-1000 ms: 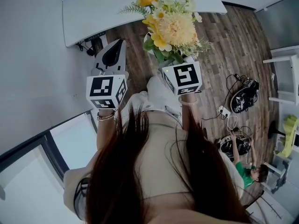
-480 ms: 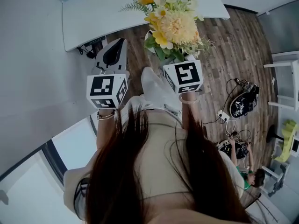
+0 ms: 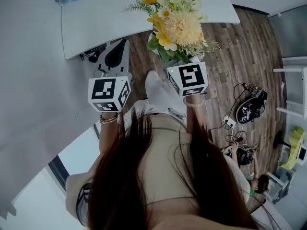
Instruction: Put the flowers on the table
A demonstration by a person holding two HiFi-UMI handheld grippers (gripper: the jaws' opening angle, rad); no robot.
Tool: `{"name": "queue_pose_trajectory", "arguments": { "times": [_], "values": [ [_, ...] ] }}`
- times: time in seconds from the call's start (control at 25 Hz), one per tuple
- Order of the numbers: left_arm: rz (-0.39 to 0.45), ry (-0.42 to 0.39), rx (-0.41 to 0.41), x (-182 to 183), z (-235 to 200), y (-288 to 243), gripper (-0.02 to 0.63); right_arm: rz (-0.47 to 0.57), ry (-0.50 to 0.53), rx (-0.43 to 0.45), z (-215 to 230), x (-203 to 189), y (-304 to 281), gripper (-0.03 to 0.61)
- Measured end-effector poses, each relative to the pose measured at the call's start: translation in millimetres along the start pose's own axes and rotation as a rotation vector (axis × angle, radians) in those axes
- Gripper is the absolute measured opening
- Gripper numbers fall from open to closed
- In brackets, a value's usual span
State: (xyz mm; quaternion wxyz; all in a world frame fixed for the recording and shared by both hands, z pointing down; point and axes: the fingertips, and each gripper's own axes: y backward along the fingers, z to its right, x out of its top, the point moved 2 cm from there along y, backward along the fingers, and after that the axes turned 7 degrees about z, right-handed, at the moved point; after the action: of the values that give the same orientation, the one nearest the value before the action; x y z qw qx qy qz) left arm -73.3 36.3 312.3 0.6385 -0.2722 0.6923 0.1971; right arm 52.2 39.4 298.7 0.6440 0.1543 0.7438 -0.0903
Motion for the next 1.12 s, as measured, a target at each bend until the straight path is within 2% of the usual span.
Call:
{"name": "queue_pose_trajectory", "arguments": {
  "times": [0.48, 0.88, 1.12],
  "values": [
    [-0.009, -0.014, 0.046, 10, -21, -59, 0.003, -0.001, -0.032, 0.043, 39, -12, -54, 0.258],
    [-0.008, -0.023, 0.103, 85, -50, -96, 0.003, 0.003, -0.056, 0.086, 69, 38, -116, 0.258],
    [-0.015, -0.007, 0.132, 57, -57, -123, 0.003, -0.007, -0.064, 0.111, 86, 0, -137, 0.259]
  ]
}}
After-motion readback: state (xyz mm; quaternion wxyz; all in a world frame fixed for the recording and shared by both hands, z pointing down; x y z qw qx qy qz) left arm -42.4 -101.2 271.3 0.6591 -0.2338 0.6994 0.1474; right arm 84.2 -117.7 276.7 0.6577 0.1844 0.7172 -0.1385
